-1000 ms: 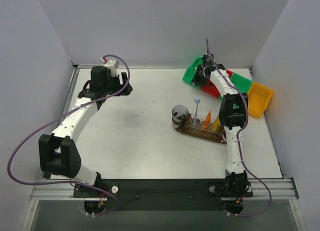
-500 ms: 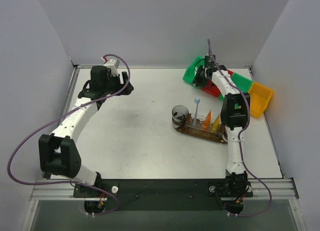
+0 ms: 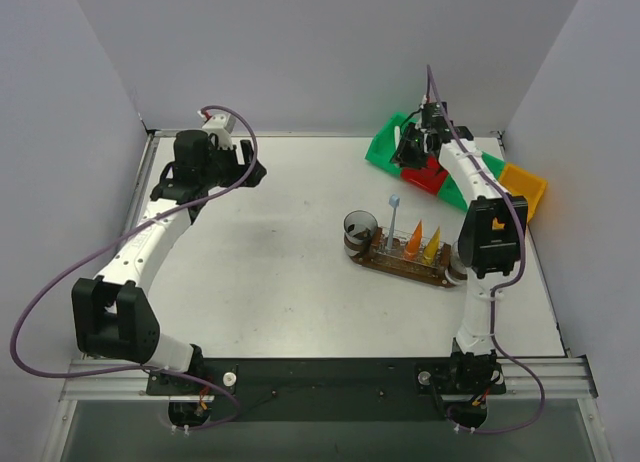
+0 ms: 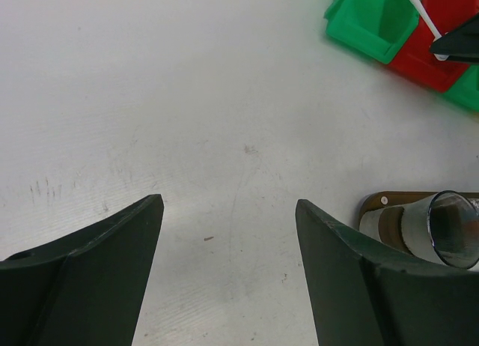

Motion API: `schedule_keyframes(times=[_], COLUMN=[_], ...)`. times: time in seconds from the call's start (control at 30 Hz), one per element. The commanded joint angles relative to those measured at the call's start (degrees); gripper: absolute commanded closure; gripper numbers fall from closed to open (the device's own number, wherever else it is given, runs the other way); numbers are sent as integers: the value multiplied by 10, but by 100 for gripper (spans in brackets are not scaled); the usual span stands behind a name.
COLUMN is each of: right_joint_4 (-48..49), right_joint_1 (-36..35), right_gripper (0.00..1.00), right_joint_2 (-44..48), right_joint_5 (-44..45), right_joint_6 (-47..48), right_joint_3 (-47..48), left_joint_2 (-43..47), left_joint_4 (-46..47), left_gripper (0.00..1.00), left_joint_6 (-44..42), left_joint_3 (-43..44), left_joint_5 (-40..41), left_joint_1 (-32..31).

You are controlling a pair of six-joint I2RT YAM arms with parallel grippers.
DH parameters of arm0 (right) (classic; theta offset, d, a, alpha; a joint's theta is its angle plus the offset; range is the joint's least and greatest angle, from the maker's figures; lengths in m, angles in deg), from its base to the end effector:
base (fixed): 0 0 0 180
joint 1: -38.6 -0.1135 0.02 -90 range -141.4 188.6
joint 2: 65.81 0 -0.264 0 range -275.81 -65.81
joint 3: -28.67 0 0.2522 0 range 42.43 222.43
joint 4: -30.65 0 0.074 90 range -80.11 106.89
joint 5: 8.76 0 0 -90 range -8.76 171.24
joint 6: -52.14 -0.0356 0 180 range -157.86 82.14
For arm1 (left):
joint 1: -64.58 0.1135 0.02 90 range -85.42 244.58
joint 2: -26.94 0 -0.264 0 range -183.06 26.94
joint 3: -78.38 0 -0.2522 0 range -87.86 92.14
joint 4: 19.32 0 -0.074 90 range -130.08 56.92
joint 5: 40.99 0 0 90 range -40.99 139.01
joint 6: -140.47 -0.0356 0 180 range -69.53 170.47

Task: Prepare toiletry sets of a toothbrush and toothpaste on the tray

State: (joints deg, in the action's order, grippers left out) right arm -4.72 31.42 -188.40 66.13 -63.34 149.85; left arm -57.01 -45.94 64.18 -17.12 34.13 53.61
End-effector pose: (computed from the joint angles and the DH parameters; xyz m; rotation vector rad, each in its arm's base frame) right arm 0.4960 0.0718 0.2648 0.2101 2.2446 0.6032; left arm 0.3338 -0.0740 0.3308 0.1176 2.0473 -0.5333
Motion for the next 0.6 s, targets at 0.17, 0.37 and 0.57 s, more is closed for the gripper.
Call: schedule_keyframes(times=[0.17,0.37,0.57], right_joint_4=[4,-4,-19], right_joint_1=[-6,-12,-25], right_gripper=[100,100,100], right_joint_2=[132,207,289], right_joint_5=[-32,-55,-78], right_joint_6=[49,53,59], right_joint_3=[-48,-81,-88], left_joint_2=[57,79,63], left_joint_4=[64,83,110], left_gripper=[18,18,18], left_joint_6=[3,-4,-13], left_joint_3=[-10,-10,27], left_joint_5=[-37,-62,-112], left_joint_1=[-4,-17,-51])
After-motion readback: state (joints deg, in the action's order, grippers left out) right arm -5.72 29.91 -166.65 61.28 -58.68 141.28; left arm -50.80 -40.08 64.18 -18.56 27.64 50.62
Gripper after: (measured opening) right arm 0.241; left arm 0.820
